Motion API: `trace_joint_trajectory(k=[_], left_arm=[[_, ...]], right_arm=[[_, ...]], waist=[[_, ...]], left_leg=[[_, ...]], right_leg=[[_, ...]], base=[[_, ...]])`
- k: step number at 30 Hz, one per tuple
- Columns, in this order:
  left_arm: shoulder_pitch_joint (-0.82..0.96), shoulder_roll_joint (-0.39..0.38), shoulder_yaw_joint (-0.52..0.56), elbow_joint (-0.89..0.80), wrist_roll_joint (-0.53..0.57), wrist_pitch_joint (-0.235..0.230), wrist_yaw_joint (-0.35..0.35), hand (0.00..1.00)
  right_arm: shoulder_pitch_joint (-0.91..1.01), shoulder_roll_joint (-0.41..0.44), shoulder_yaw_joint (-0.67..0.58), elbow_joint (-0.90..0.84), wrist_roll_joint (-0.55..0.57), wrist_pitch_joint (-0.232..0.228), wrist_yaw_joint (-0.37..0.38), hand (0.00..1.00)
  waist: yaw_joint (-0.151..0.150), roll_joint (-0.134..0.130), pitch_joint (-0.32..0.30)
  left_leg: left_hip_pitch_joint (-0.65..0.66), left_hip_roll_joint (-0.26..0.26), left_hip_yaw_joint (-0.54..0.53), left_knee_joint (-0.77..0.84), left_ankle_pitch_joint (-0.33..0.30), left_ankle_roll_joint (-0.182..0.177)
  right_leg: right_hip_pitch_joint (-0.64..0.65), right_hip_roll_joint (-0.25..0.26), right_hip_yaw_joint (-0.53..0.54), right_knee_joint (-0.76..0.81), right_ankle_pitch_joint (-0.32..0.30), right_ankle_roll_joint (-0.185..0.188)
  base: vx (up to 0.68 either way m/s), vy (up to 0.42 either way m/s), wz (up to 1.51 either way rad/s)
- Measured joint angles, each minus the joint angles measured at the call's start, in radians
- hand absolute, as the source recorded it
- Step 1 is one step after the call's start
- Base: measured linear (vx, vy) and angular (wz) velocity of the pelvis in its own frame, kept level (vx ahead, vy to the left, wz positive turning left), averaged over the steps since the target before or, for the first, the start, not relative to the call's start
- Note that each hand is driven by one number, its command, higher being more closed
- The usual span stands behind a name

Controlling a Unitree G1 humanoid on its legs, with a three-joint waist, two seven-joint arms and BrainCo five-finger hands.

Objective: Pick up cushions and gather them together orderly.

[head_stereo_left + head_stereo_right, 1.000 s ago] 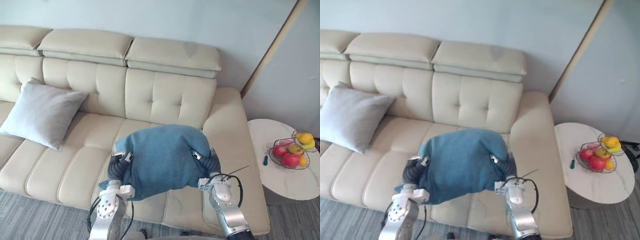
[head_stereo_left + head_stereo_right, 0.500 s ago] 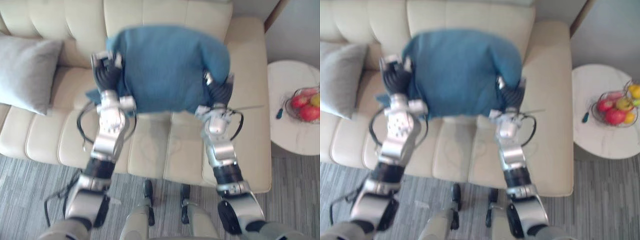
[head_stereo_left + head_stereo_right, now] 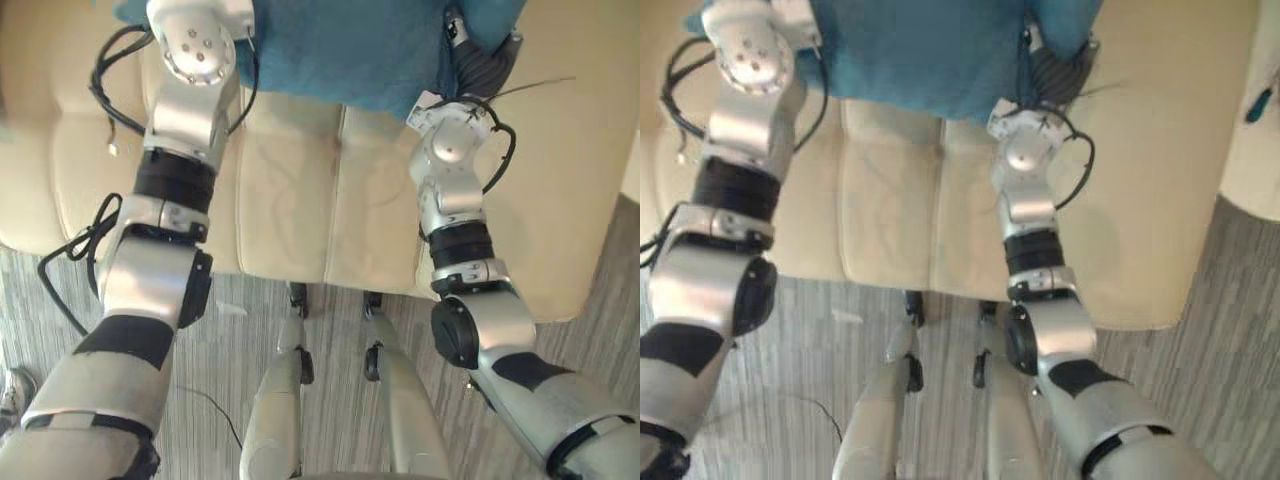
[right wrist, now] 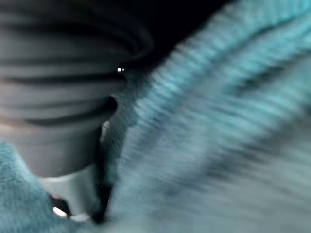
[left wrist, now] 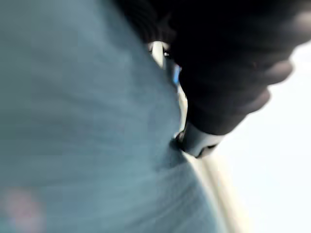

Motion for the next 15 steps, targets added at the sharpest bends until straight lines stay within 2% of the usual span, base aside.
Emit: trace_joint_trajectory(k=[2,4,9,15], left_arm=[[0.017,-0.022,0.041,0.015,-0.002,0.005,-0.012,0.00],[0.064,-0.070,0.083,0.014,-0.005,0.010,-0.041,0.00],[0.262,-0.178,0.120,-0.065,-0.011,-0.020,-0.068,0.00],[0.510,-0.179,0.096,-0.171,-0.043,-0.017,-0.130,0.00]], right_arm=[[0.004,-0.014,0.012,0.032,0.026,0.022,0.035,0.00],[0.026,-0.027,0.037,0.058,0.074,0.056,0.079,0.00],[0.143,-0.032,0.109,-0.010,0.091,0.051,0.128,0.00],[0.373,-0.053,0.118,-0.184,0.090,0.034,0.179,0.00]], waist=[[0.001,-0.001,0.002],[0.005,-0.003,0.032],[0.002,-0.003,0.034],[0.006,-0.004,0.033]], left_leg=[[-0.022,0.004,0.000,0.000,0.001,-0.001],[-0.028,0.008,-0.001,0.000,0.011,-0.016],[0.013,0.011,0.009,0.000,0.011,-0.016],[0.101,0.014,0.011,0.000,0.010,-0.016]], right_leg=[[-0.020,0.004,-0.003,0.000,0.000,0.000],[-0.023,0.006,-0.008,0.003,0.000,-0.001],[0.015,0.008,-0.006,0.006,-0.001,-0.001],[0.099,0.010,-0.004,0.026,-0.026,-0.002]], base=[[0.00,0.000,0.00],[0.01,-0.002,0.07],[0.03,0.023,0.01],[0.05,0.044,0.06]])
